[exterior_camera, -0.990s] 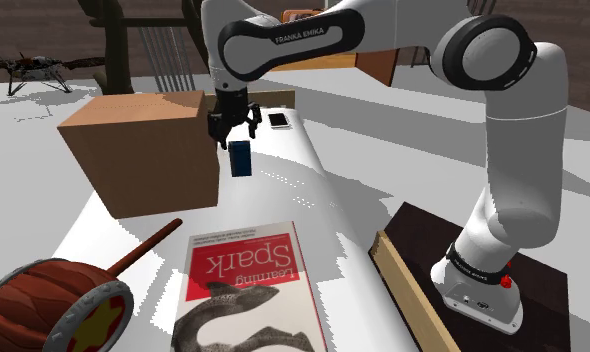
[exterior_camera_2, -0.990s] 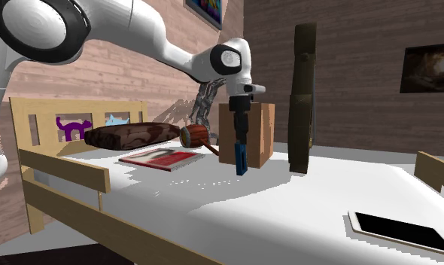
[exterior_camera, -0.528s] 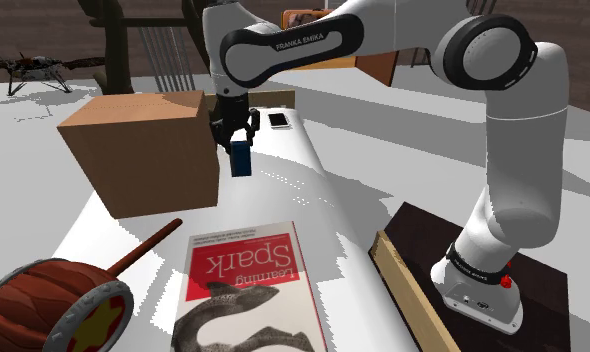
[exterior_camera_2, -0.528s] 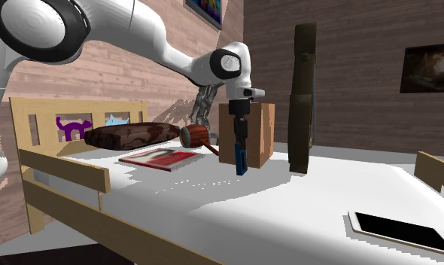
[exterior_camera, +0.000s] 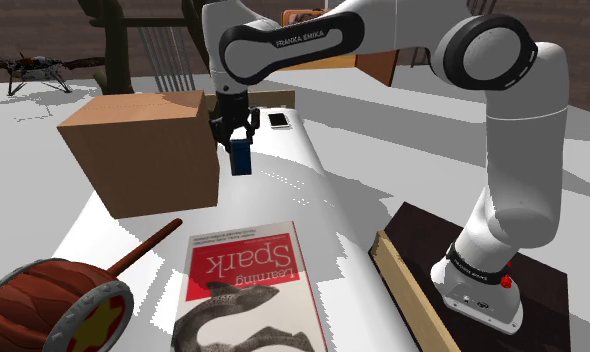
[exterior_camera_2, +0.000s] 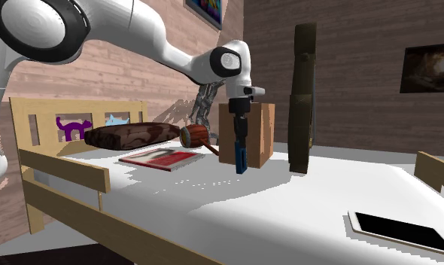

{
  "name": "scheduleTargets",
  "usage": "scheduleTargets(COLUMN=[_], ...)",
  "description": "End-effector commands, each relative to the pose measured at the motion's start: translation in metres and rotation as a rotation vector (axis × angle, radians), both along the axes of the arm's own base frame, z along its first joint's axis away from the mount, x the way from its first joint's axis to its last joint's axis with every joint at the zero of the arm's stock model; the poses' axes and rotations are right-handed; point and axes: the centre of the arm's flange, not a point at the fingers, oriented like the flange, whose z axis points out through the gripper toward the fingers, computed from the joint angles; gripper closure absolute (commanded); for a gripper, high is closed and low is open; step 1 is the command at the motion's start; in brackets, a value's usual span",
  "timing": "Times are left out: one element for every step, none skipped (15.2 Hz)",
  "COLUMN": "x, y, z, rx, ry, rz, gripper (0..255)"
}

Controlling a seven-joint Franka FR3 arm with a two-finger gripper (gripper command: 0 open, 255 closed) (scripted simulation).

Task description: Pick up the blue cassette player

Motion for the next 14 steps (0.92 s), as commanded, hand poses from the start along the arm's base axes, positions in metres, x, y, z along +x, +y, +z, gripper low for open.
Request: scheduleTargets(x=[0.000,0.000,0.000,0.000,0.000,0.000,0.000,0.000,0.000,0.000,0.000,0.000,0.000,0.000], y=[0.000,0.000,0.000,0.000,0.000,0.000,0.000,0.000,0.000,0.000,0.000,0.000,0.000,0.000], z=[0.009,0.014,0.020,0.025,0.030,0.035,0.041,0.046,0.051,0.056,0.062,0.067,0.072,0.073], rx=[0.000,0.000,0.000,0.000,0.000,0.000,0.000,0.000,0.000,0.000,0.000,0.000,0.000,0.000], ry=[0.001,0.001,0.001,0.001,0.001,0.001,0.001,0.001,0.001,0.001,0.001,0.001,0.001,0.001], rz=[0.000,0.000,0.000,0.000,0.000,0.000,0.000,0.000,0.000,0.000,0.000,0.000,0.000,0.000], gripper=[255,255,255,255,255,255,255,255,255,255,255,255,255,255])
